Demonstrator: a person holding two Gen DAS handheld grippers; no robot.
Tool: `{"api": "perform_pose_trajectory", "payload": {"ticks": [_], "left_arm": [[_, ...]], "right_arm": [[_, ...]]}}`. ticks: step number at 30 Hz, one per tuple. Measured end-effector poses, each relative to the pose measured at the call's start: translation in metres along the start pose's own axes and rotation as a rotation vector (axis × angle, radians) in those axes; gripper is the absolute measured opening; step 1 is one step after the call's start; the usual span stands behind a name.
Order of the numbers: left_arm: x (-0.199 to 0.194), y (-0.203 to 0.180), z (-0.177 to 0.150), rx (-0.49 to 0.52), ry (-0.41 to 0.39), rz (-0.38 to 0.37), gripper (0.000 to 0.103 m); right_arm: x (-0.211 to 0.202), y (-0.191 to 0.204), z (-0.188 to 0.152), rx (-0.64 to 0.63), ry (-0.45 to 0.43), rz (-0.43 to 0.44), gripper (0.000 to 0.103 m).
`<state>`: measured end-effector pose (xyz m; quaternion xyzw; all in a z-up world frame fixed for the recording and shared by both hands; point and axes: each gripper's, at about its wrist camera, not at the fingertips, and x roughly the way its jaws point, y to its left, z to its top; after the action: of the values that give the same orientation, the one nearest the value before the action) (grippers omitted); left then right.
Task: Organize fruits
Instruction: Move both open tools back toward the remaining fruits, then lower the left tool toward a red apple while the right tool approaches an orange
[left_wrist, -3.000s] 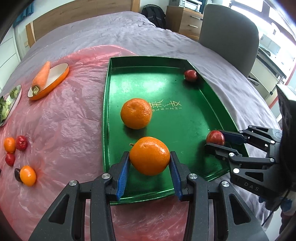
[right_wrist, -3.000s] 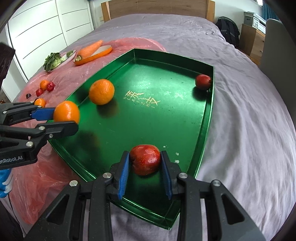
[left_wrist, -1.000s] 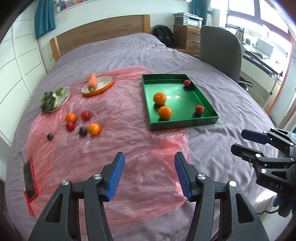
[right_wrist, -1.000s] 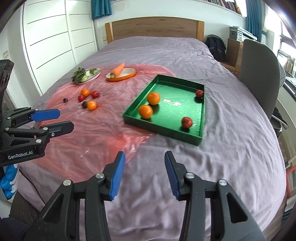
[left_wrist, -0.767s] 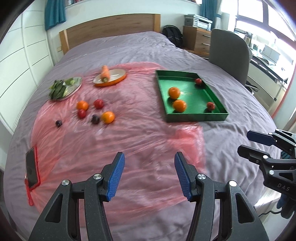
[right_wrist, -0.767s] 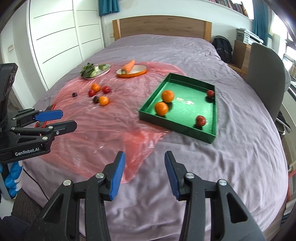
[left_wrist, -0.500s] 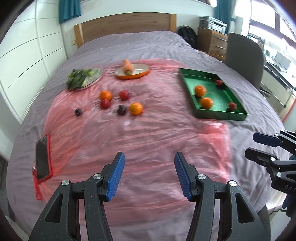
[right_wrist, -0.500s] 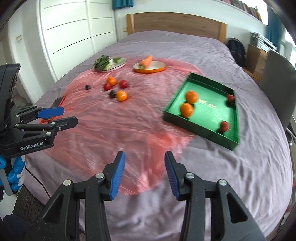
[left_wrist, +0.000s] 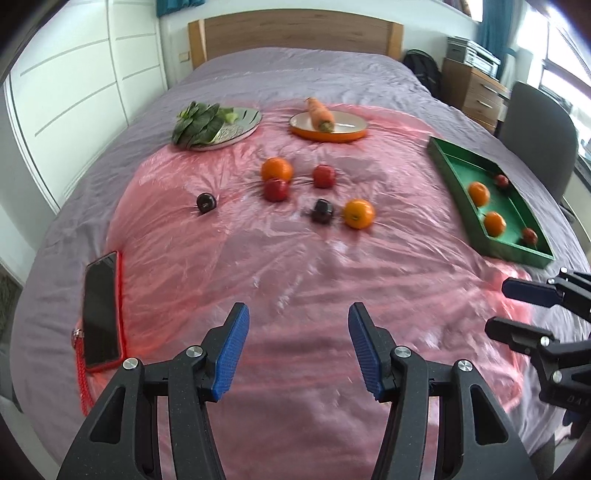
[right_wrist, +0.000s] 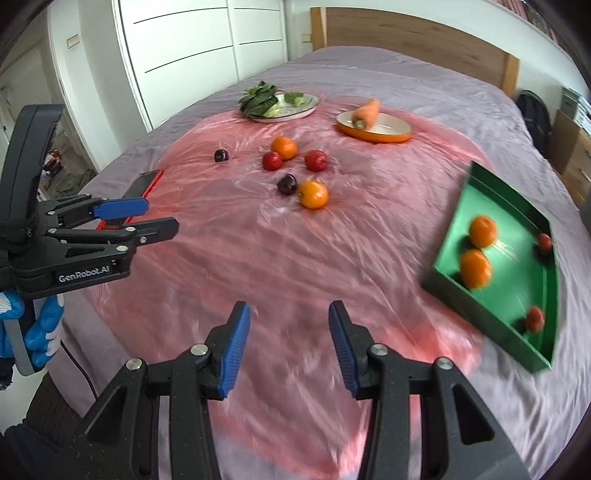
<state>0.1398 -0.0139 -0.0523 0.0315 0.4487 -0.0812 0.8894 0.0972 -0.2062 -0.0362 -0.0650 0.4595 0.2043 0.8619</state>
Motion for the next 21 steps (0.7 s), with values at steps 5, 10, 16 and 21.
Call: {"api": "perform_pose_trajectory", "payload": {"ticks": [5,10,16,21], "left_arm": [[0.03,0.018,0.025,-0.074,0.01,-0.017,0.05],[0.064,0.027,0.058,-0.107,0.008,-0.027,0.05],[0.102,0.03,0.088,-0.119,0.009,-0.026,0.05],[0.132,0.029,0.102,-0.115,0.026,-0.005,0.05]], "right_arm": [[0.033,-0.005,0.029,-0.021,0.007,0.047,0.076],[0.065,-0.014,0.056,-0.034,0.003,0.078,0.076],[0.098,-0.03,0.083,-0.037,-0.005,0.103,0.076],[0.12,-0.041,0.098,-0.046,-0.002,0.121,0.076]]}}
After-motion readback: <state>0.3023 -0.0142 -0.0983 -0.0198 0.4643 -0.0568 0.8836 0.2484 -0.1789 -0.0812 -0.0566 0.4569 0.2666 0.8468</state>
